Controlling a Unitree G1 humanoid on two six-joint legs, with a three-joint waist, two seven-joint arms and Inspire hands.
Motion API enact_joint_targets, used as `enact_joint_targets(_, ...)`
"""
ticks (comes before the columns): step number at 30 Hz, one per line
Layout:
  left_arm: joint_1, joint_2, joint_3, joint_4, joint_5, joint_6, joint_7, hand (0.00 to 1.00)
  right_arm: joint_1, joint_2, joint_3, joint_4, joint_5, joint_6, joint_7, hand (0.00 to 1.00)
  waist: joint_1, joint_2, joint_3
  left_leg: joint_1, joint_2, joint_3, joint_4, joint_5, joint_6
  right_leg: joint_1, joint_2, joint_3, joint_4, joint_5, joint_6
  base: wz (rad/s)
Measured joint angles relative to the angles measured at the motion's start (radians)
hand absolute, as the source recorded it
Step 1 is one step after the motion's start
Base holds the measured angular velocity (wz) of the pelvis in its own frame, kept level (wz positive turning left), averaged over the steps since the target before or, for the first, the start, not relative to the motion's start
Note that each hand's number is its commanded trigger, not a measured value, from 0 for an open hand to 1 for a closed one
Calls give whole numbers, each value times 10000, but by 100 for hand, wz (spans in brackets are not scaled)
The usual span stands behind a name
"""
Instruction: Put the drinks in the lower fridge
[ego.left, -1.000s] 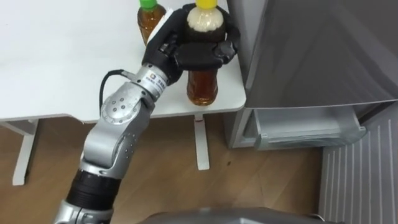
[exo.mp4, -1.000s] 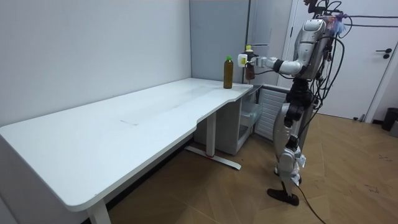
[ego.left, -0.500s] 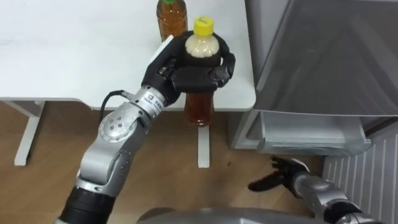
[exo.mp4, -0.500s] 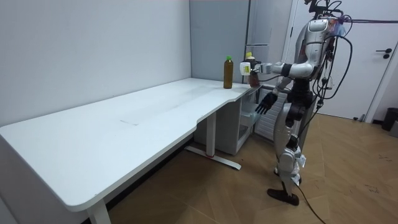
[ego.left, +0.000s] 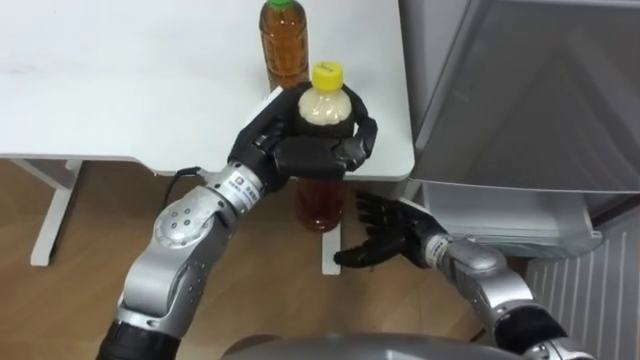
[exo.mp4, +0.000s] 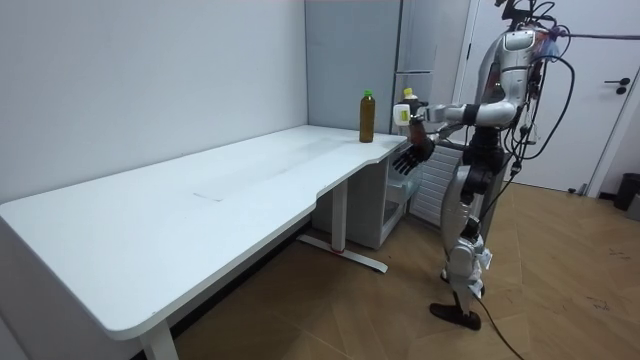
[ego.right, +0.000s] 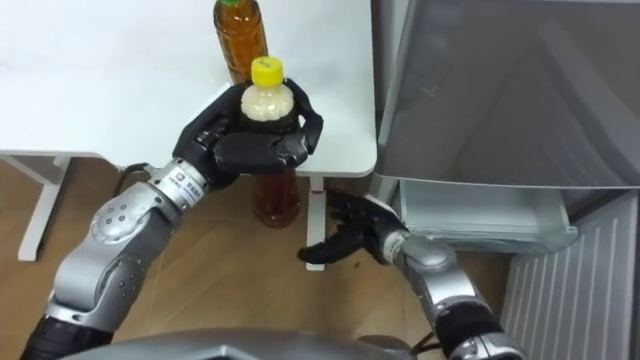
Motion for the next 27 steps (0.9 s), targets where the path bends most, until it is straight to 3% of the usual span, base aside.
enact_joint_targets(17,215,90,-109,460,172,-1,-482,100,203,-328,833,-2309,1101,282,3047,0,95,-187,95,-475,-10,-104,294,-6,-2,-247,-12,-159,23,-2,2,3)
enact_joint_targets(21,215,103,-153,674,175,-2,-725,100,220,-385,851,-2331,1104,397,3241,0,303,-169,107,-505,5,-96,293,-7,-4,-265,-6,-182,23,-2,2,1)
enact_joint_targets(27,226,165,-281,800,187,-2,-780,100,230,-404,854,-2331,1103,585,3366,0,342,-104,100,-633,13,-92,282,-9,-5,-412,-8,-202,182,-1,1,0)
